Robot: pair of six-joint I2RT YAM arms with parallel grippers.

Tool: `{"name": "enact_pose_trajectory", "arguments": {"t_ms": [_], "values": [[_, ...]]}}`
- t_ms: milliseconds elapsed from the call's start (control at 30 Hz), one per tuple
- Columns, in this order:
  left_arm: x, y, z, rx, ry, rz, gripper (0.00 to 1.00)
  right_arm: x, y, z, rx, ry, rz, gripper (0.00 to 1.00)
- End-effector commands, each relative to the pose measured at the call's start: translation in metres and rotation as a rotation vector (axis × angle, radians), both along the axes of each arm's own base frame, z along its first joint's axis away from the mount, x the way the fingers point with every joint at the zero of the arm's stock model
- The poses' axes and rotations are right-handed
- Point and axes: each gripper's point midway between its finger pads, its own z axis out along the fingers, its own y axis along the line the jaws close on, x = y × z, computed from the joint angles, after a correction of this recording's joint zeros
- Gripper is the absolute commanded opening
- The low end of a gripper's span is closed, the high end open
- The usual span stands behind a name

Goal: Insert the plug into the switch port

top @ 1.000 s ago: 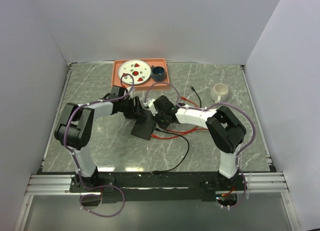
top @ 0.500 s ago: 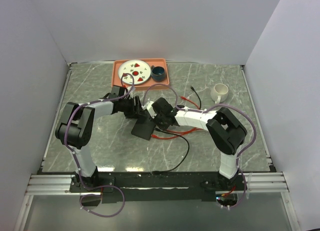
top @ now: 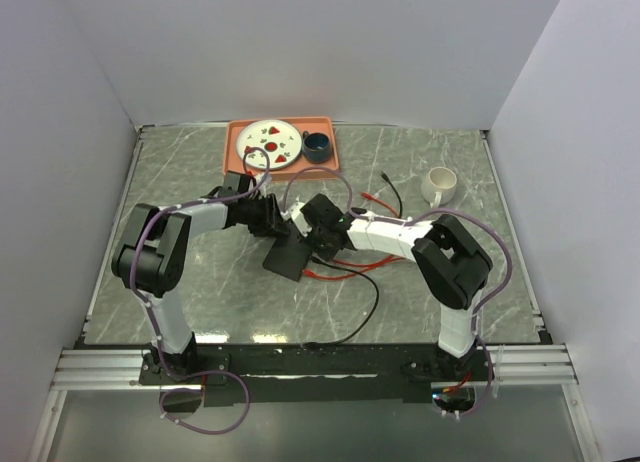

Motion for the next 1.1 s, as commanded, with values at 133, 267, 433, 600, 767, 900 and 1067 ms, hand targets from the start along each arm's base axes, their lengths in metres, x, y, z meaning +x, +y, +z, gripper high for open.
{"name": "enact_pose_trajectory", "arguments": {"t_ms": [133,267,433,600,767,900,1067], "values": [[-0.032,-0.028,0.0,-0.054,0.058,-0.084,0.38,0.029,0.055,0.041,0.156,-0.074,0.045,0.0],[-0.04,-0.037,0.01,-0.108,0.052,-0.096,0.35,0.03,0.058,0.037,0.163,-0.062,0.037,0.0],[-0.049,-0.044,0.013,-0.103,0.054,-0.115,0.3,0.036,0.061,0.045,0.179,-0.083,0.035,0.0],[-0.054,-0.055,0.016,-0.095,0.054,-0.135,0.23,0.048,0.069,0.063,0.228,-0.116,0.024,0.0],[-0.063,-0.056,0.015,-0.112,0.091,-0.096,0.01,0.06,0.071,0.071,0.25,-0.131,-0.017,0.0],[-0.066,-0.059,0.021,-0.168,0.112,-0.034,0.01,0.064,0.073,0.074,0.281,-0.13,-0.043,0.0],[-0.073,-0.061,0.022,-0.218,0.125,-0.005,0.01,0.068,0.07,0.075,0.306,-0.157,-0.095,0.0]]}}
